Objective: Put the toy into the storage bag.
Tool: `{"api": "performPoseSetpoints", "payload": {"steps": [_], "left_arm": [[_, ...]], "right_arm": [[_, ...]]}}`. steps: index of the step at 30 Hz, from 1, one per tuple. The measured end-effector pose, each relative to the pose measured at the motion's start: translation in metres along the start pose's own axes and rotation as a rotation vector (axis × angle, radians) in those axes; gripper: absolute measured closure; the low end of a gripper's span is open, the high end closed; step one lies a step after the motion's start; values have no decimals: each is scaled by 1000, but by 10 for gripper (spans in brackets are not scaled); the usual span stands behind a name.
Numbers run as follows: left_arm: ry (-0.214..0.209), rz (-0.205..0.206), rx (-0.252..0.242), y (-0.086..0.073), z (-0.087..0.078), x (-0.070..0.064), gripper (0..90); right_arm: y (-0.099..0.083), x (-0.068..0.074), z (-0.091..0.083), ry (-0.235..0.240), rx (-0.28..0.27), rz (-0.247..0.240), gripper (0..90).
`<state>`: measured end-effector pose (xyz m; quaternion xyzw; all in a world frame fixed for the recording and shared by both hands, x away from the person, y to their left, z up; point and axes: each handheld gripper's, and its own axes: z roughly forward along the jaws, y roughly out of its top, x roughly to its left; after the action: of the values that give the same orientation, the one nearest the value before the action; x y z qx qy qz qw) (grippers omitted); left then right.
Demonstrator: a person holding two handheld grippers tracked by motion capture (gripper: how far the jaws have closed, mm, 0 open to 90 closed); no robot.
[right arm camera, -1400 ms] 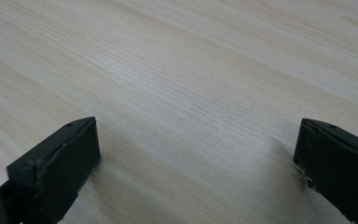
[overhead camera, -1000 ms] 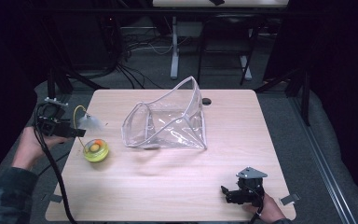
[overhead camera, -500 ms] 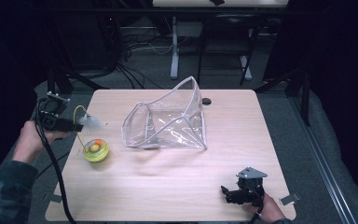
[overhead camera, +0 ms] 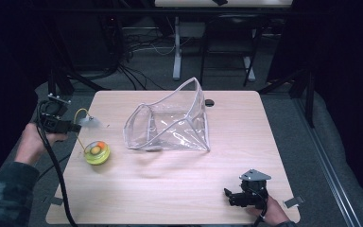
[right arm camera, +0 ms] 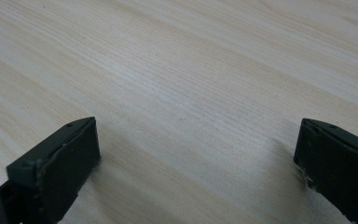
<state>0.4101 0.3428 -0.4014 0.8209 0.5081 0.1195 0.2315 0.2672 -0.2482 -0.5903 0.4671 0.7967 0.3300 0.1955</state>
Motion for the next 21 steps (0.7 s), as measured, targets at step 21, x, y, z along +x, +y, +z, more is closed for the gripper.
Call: {"api": "performPoseSetpoints", "payload": {"steps": [21], "left_arm": [[-2, 51, -2, 12, -11, -7, 884]], "right_arm": [[0, 0, 0, 2, -7, 2, 0]]}}
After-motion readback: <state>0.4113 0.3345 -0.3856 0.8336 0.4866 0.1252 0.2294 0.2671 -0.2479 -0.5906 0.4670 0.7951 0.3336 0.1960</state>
